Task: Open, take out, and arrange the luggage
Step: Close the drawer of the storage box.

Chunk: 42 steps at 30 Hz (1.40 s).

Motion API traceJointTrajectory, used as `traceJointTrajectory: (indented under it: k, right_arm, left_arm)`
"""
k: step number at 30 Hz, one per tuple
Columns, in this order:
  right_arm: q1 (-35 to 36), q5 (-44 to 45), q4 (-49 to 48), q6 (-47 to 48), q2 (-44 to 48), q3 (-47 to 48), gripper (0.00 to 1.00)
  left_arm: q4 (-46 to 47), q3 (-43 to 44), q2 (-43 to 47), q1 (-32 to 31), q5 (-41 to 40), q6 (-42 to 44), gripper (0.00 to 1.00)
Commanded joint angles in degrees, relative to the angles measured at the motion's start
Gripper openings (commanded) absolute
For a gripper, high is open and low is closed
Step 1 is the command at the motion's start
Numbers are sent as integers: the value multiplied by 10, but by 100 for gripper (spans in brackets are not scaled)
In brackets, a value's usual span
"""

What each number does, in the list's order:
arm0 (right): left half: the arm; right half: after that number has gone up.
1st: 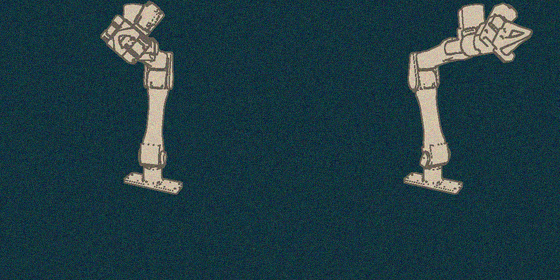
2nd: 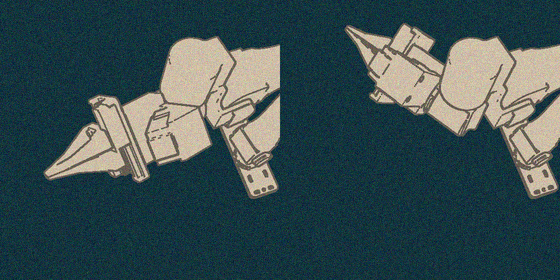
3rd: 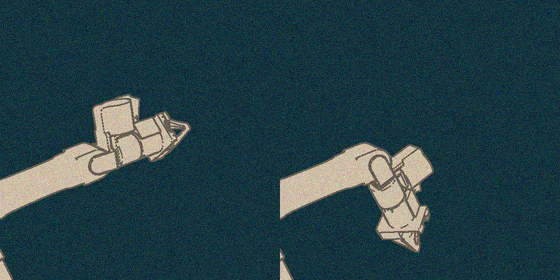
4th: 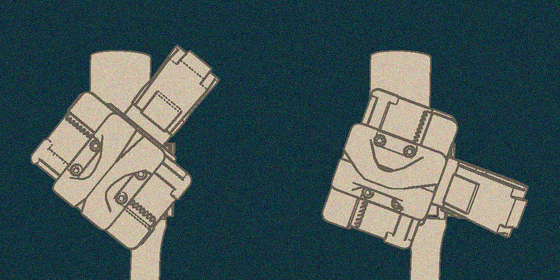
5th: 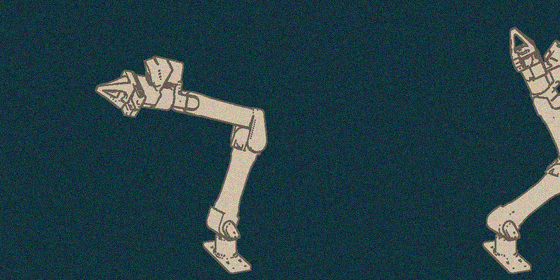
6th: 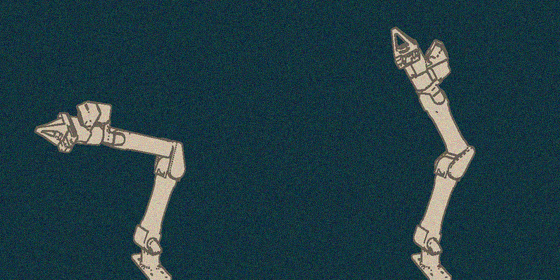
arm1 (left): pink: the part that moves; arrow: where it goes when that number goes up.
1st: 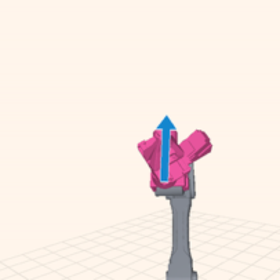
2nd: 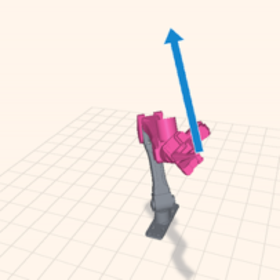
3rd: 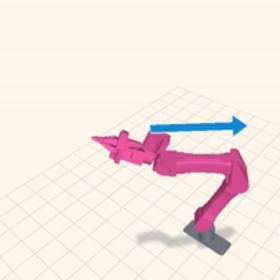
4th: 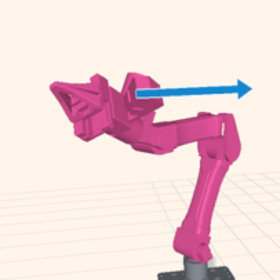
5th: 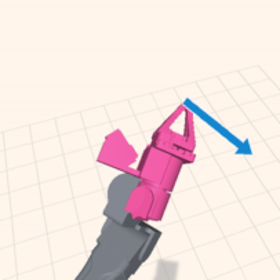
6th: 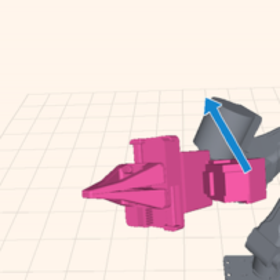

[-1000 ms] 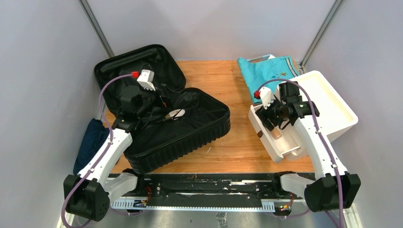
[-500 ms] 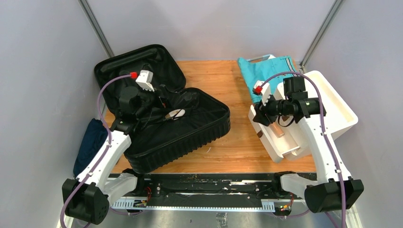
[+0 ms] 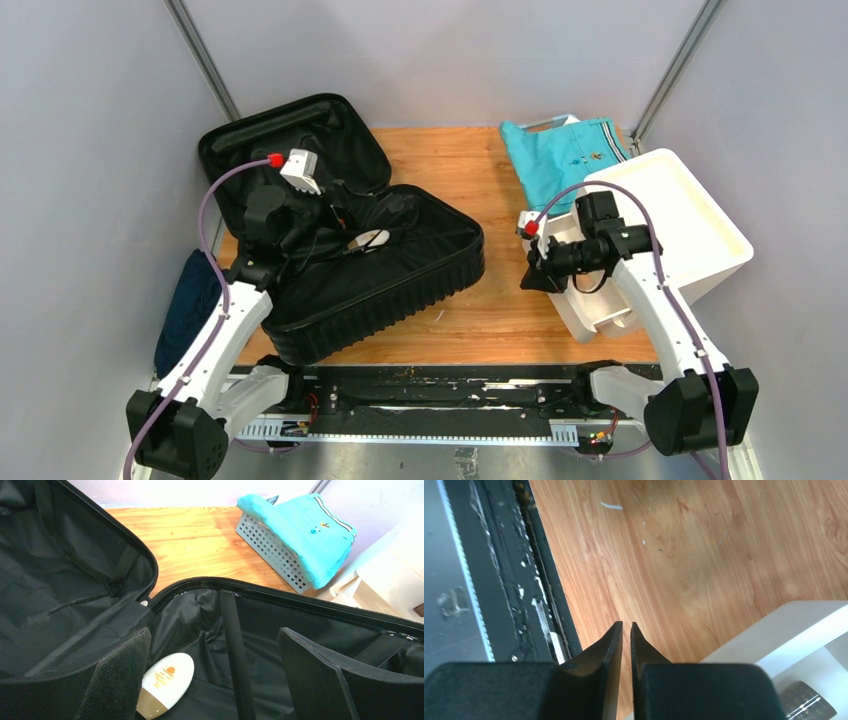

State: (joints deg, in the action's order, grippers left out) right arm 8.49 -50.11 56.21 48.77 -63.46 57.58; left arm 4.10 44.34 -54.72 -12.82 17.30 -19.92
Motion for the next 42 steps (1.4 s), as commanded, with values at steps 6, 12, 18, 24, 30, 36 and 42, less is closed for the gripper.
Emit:
traceJointTrajectory:
  k: [6,12,18,24,30,36,42]
  right_arm:
    - [63,210,-45,40,24,-57,4]
    - [94,448,-80,54,28,-56,0]
    - [92,602,-101,98,-1,-41,6]
    - [87,611,-113,102,-15,-37,14]
    - [40,632,-116,111,-50,-15,20]
    - [20,661,-98,120,-89,14,23]
    - [-2,697,-98,141,-127,32,35]
  left_arm:
    - [-13,-7,20,5,-9,6,100]
    - [-25,-4,26,5,-16,13,100]
    - [-23,-1,19,5,-17,14,100]
    - [-37,8,16,5,-20,29,100]
    - [-35,8,12,5,-22,32,100]
    - [-30,13,0,5,-18,33,100]
    - [-32,15,0,5,-18,36,100]
